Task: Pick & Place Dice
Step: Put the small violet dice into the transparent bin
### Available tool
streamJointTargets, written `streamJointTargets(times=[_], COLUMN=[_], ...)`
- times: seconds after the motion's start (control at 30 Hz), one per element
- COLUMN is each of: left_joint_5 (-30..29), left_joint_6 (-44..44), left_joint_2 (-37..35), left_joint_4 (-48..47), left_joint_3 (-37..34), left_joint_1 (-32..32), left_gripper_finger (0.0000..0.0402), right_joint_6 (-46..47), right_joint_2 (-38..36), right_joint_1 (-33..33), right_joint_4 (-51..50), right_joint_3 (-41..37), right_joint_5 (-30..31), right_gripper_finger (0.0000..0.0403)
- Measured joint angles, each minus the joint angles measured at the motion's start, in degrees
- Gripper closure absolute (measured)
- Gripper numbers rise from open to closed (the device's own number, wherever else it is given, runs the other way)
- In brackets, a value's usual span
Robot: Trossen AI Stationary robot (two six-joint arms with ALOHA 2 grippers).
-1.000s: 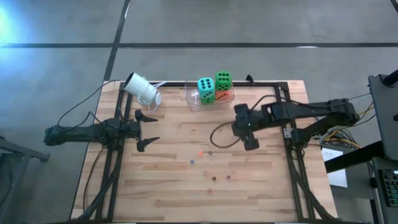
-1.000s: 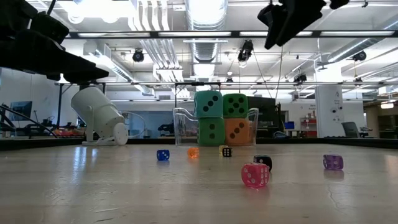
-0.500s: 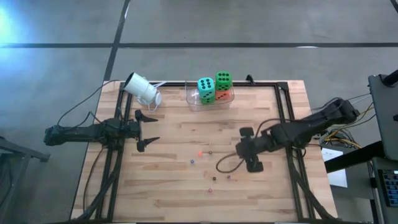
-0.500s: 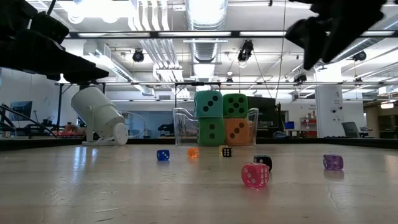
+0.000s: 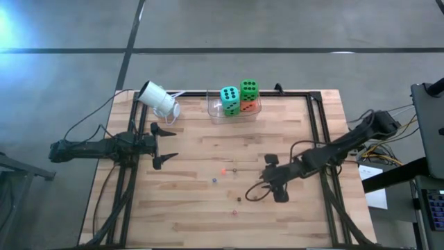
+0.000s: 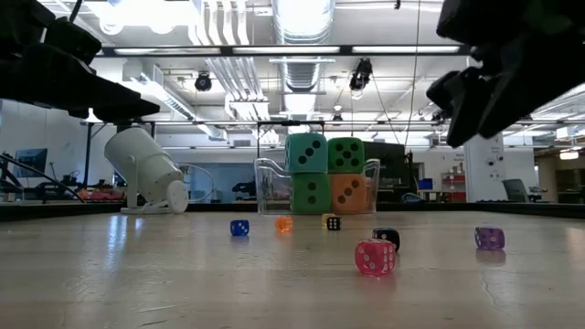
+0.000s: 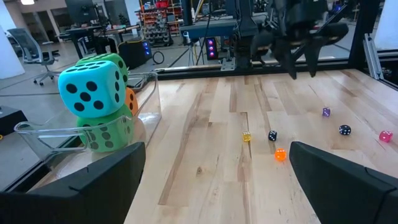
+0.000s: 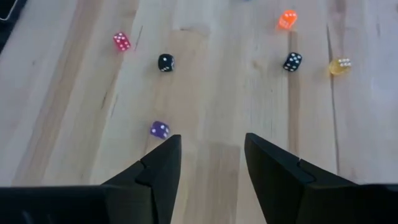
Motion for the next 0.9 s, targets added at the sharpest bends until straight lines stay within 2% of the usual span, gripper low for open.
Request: streamJointTargets(times=[0.3,0.63,0.9], left_joint_5=[0.02,0.00,0.02], left_joint_6=[0.00,0.00,0.00], left_joint_2=[0.00,0.00,0.00], left_joint_4=[0.00,0.00,0.00], left_joint_3=[0.00,0.00,0.00], left_joint_1=[0.00,0.02,0.00], left_gripper_finger=[0.0002,0.0002,0.0002], right_joint_6=[-5.31,-11.11,-16.01], right_joint_2=[1.88,10.74,11.30], right_joint_1=[4.58,5.22,5.30], right_joint_4=[11.29,13.66,16.46], right_joint_3=[-3.85,-2.27,-1.44], right_joint_5=[0.12,0.19,-0.08], right_gripper_finger=[0.0230,0.0229,0.0229])
